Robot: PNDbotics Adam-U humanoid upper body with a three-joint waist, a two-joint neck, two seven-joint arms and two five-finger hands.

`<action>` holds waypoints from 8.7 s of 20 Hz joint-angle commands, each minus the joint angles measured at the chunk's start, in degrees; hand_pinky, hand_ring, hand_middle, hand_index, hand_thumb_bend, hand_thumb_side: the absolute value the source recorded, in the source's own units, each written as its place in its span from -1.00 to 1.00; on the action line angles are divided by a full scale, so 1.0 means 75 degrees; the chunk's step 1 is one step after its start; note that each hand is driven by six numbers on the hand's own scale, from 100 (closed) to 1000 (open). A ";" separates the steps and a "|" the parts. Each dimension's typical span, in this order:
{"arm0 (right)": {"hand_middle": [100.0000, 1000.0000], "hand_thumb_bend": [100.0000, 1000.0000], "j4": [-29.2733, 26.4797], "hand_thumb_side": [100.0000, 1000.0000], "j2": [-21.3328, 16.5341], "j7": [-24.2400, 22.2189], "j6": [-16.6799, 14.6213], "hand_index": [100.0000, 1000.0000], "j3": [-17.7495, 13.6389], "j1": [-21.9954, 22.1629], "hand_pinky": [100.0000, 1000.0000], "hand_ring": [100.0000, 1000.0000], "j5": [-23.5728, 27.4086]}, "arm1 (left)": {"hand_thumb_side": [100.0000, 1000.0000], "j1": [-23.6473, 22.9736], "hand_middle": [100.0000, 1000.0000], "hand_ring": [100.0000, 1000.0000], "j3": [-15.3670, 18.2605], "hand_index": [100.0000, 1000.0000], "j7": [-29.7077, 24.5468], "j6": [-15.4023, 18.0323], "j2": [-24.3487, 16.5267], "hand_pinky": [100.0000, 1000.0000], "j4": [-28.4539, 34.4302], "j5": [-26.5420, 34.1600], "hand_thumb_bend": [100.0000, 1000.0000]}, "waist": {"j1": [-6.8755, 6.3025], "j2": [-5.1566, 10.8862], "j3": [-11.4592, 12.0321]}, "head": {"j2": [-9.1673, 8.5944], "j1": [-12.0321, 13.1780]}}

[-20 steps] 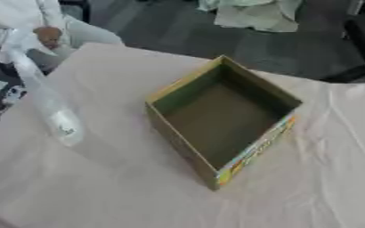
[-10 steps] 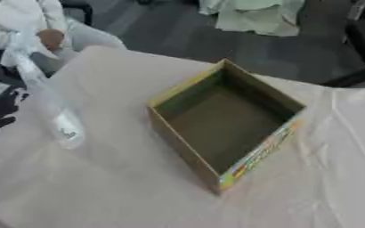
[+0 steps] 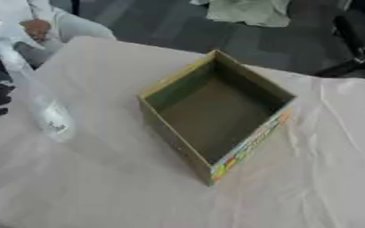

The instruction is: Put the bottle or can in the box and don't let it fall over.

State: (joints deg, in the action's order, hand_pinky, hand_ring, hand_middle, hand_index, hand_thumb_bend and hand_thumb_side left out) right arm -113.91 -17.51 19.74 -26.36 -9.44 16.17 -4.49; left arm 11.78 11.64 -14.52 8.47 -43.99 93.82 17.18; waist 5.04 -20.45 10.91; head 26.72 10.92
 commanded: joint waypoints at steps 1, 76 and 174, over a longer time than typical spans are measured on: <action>1.00 -1.00 -0.0091 0.02 -0.0053 -0.0041 0.0002 0.80 0.0000 -0.0015 0.83 1.00 -0.0036 | 0.51 0.0151 1.00 1.00 0.0011 0.83 -0.0101 -0.0032 -0.0327 1.00 0.0009 0.0057 -0.24 | -0.0027 0.0062 -0.0027 | 0.0001 -0.0041; 1.00 -1.00 -0.0091 0.06 0.0120 -0.0378 0.0456 0.78 0.0141 -0.0397 0.85 1.00 -0.0005 | 0.43 0.1902 1.00 1.00 -0.0298 0.74 0.0791 0.0670 -0.0882 1.00 -0.1330 -0.0968 -0.50 | -0.0013 -0.0235 -0.0084 | -0.0210 -0.0270; 1.00 -1.00 -0.0091 0.08 0.0182 -0.0660 0.0799 0.80 0.0035 -0.0598 0.87 1.00 0.0255 | 0.13 0.2868 0.85 0.68 -0.0945 -0.07 -0.0336 0.0291 -0.0308 1.00 -0.1737 -0.0239 -1.00 | -0.0019 -0.0325 -0.0251 | -0.0378 -0.0155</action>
State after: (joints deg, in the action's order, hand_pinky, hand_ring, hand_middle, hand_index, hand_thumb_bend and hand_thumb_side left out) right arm -113.91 -15.78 14.71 -20.57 -8.76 11.66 -2.76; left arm 32.73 4.57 -16.98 10.90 -45.35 80.22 14.98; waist 5.12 -23.66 8.99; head 24.52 9.65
